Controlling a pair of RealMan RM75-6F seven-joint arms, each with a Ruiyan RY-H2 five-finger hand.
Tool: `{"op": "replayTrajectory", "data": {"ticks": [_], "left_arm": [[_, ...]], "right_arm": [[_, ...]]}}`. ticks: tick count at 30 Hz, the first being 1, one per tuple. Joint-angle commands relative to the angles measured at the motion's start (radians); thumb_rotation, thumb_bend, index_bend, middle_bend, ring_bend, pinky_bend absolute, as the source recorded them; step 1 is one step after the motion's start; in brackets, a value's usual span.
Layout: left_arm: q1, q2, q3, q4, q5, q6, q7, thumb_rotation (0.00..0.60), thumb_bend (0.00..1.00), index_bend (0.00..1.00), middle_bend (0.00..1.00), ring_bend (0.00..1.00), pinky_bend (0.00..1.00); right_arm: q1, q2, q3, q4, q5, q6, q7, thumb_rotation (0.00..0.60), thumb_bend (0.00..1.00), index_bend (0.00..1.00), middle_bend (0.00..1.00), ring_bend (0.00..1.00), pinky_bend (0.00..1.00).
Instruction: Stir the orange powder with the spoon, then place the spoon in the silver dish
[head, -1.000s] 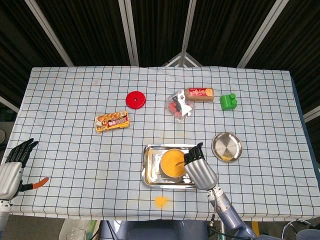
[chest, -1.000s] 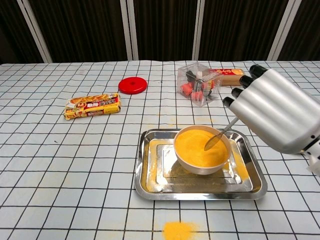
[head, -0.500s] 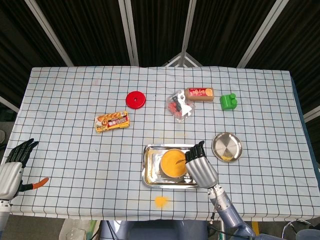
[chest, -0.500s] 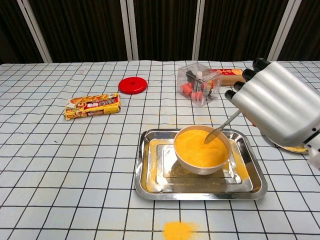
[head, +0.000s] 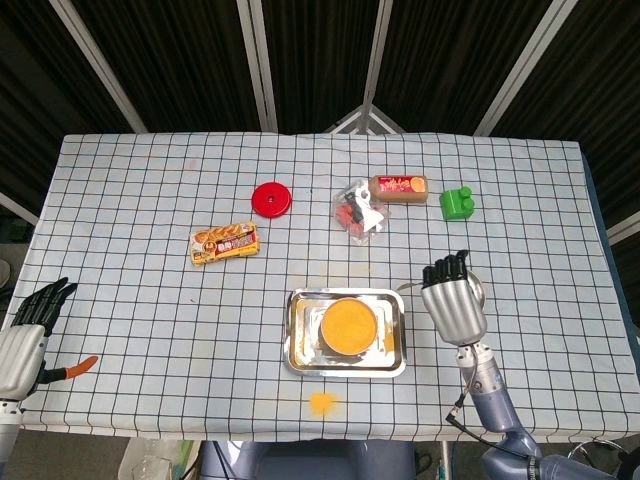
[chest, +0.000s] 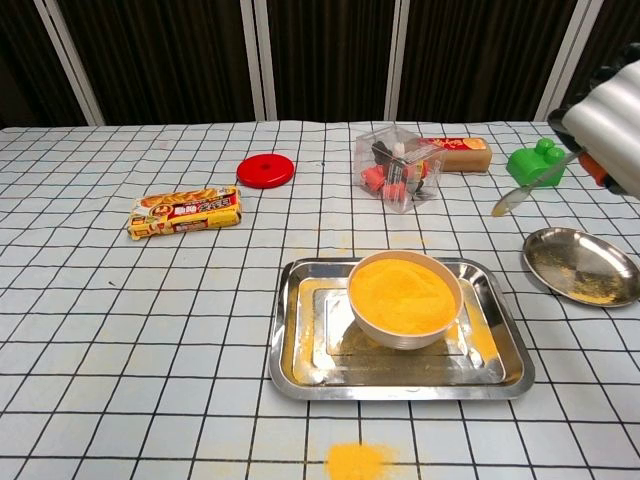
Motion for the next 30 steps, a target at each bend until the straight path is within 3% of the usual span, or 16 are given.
{"op": "replayTrajectory", "data": {"ticks": [1, 9, 22, 25, 30], "left_arm": [[0.0, 0.0, 0.0, -0.001, -0.001, 0.0, 0.001, 0.6, 0.0, 0.0, 0.0, 0.0, 0.0], [0.0, -0.001, 0.001, -0.003, -0.004, -0.004, 0.008, 0.6, 0.0, 0.0, 0.0, 0.0, 0.0], [0.0, -0.002, -0.001, -0.001, -0.005, -0.002, 0.007, 0.6, 0.0, 0.0, 0.0, 0.0, 0.0], [0.0, -0.003, -0.001, 0.0, -0.007, -0.003, 0.008, 0.6, 0.0, 0.0, 0.0, 0.0, 0.0], [0.0, -0.004, -0.001, 0.0, -0.004, 0.0, 0.009, 0.6, 0.0, 0.0, 0.0, 0.0, 0.0]], "right_arm": [[-0.027, -0.009, -0.008, 0.09, 0.056, -0.011, 0.062, 0.6, 0.51, 0.6, 0.57, 0.44, 0.35], [-0.043, -0.075, -0.043, 0.269, 0.102, -0.03, 0.167, 0.6, 0.51, 0.6, 0.57, 0.44, 0.35], [-0.039, -0.151, -0.047, 0.397, 0.15, -0.041, 0.214, 0.6, 0.51, 0.6, 0.57, 0.44, 0.35], [-0.039, -0.153, -0.046, 0.406, 0.157, -0.037, 0.204, 0.6, 0.51, 0.53, 0.55, 0.4, 0.35], [-0.049, -0.154, -0.03, 0.392, 0.203, -0.045, 0.152, 0.6, 0.51, 0.28, 0.4, 0.25, 0.24]]}}
